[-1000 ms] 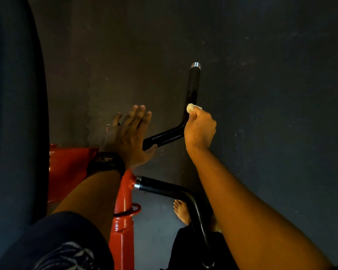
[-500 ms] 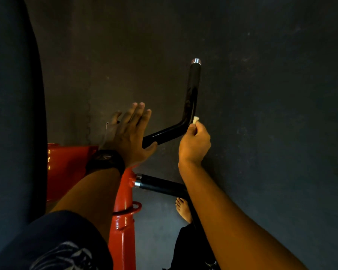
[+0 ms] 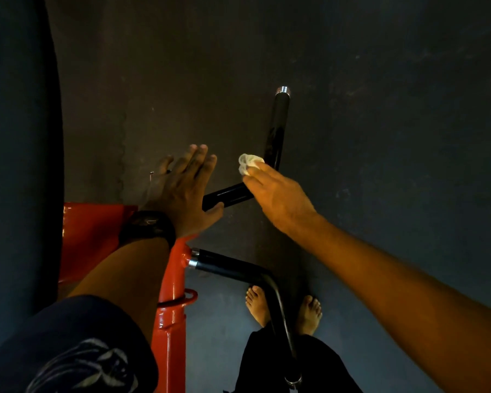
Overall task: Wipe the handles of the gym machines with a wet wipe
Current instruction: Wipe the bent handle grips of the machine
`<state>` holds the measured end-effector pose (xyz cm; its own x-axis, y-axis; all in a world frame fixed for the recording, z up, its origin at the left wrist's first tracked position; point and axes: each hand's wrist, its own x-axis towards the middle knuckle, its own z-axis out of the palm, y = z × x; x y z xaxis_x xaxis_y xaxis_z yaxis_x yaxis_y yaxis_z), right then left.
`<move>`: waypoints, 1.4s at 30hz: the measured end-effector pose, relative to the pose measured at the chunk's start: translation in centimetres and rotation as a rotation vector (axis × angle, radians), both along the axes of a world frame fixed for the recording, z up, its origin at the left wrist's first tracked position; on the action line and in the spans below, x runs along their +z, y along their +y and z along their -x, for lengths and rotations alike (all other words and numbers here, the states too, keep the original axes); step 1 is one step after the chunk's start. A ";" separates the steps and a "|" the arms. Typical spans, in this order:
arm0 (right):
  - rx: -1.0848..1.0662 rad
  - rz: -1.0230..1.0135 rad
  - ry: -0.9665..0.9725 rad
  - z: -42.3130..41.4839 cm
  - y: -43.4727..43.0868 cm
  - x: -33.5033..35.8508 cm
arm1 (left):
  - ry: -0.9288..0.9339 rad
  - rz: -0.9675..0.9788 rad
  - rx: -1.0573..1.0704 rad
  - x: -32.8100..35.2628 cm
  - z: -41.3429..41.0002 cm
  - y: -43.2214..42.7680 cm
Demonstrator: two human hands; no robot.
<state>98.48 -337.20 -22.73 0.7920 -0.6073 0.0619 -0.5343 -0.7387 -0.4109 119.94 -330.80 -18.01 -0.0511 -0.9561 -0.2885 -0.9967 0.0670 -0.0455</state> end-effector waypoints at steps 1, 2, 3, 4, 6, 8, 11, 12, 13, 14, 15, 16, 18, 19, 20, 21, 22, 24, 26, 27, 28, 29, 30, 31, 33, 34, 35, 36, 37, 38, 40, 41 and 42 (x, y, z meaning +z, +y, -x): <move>0.086 -0.002 0.035 0.5 -0.9 -0.1 | -0.001 0.006 0.000 0.0 0.0 0.0; 0.133 -0.009 0.031 1.1 -2.2 0.1 | -0.003 0.013 -0.002 0.1 0.0 -0.1; 0.138 -0.027 0.025 1.5 -3.5 0.3 | -0.004 0.016 -0.002 0.1 0.0 0.0; 0.112 -0.045 0.045 1.9 -4.7 0.6 | -0.006 0.013 -0.003 0.2 0.1 0.0; 0.097 -0.093 0.205 1.8 -6.1 1.2 | -0.007 0.010 0.004 0.2 0.1 0.0; 0.167 -0.126 0.295 0.7 -5.5 1.3 | -0.006 -0.001 0.008 0.1 0.1 -0.1; 0.342 -0.028 0.380 0.4 -5.8 1.3 | -0.027 -0.013 0.000 -0.3 0.0 0.1; 0.356 0.015 0.420 0.4 -6.7 1.6 | -0.036 -0.013 -0.003 -0.5 0.0 0.1; 0.361 0.059 0.467 0.2 -7.6 2.0 | -0.038 -0.008 -0.002 -0.5 -0.1 0.2; 0.364 0.116 0.518 -0.2 -8.3 2.3 | -0.038 -0.005 -0.002 -0.6 -0.1 0.2; 0.376 0.173 0.575 -0.8 -8.7 2.5 | -0.037 -0.009 -0.002 -0.7 -0.1 0.2; 0.384 0.203 0.623 -1.4 -8.8 2.6 | -0.043 -0.018 -0.003 -0.7 -0.1 0.1; 0.430 0.234 0.696 -2.3 -8.0 2.4 | -0.053 -0.013 0.010 -0.8 -0.1 0.2; 0.475 0.228 0.726 -2.6 -7.5 2.3 | -0.050 -0.004 0.016 -0.8 -0.1 0.2; 0.519 0.221 0.739 -2.5 -7.4 2.4 | -0.045 -0.005 0.018 -0.7 0.0 0.2; 0.544 0.221 0.734 -2.3 -7.7 2.6 | -0.043 -0.008 0.013 -0.8 0.1 0.3; 0.538 0.230 0.718 -2.1 -8.3 2.8 | -0.041 -0.005 0.011 -0.8 0.1 0.3; 0.428 0.250 0.679 -1.9 -9.9 3.3 | -0.038 0.008 0.010 -0.7 0.2 0.3; 0.311 0.229 0.638 -2.2 -10.2 3.2 | -0.046 -0.003 0.012 -0.5 0.2 0.4; 0.321 0.206 0.639 -2.4 -9.6 3.0 | -0.050 -0.018 0.005 -0.5 0.2 0.3; 0.357 0.176 0.643 -2.4 -8.7 2.7 | -0.050 -0.030 -0.002 -0.4 0.3 0.2; 0.387 0.145 0.634 -2.1 -7.9 2.3 | -0.042 -0.032 -0.002 -0.2 0.3 0.3; 0.370 0.118 0.595 -1.6 -7.7 2.0 | -0.032 -0.032 0.003 -0.1 0.3 0.2; 0.288 0.090 0.546 -1.3 -8.0 2.0 | -0.028 -0.038 0.005 0.0 0.3 0.2; 0.085 0.088 0.454 -1.1 -9.3 2.0 | -0.035 -0.059 0.003 0.0 0.2 0.1; 0.018 0.094 0.455 -1.2 -9.7 2.1 | -0.034 -0.066 0.000 0.1 0.2 0.0; -0.029 0.086 0.476 -1.4 -9.4 2.2 | -0.031 -0.071 -0.004 0.0 0.2 0.0; -0.067 0.066 0.485 -1.8 -8.6 2.4 | -0.028 -0.070 -0.003 0.0 0.2 0.0; -0.097 0.040 0.478 -2.2 -7.4 2.7 | -0.026 -0.062 0.002 0.0 0.1 0.1; -0.124 0.032 0.456 -2.3 -6.2 2.7 | -0.028 -0.054 0.003 -0.1 0.1 0.1; -0.199 0.030 0.396 -2.0 -4.6 2.4 | -0.033 -0.036 -0.002 0.0 0.2 0.2; -0.256 0.014 0.362 -1.8 -4.5 2.2 | -0.028 -0.024 -0.006 0.0 0.2 0.2; -0.317 -0.011 0.338 -1.6 -4.8 2.0 | -0.020 -0.011 -0.006 0.0 0.2 0.2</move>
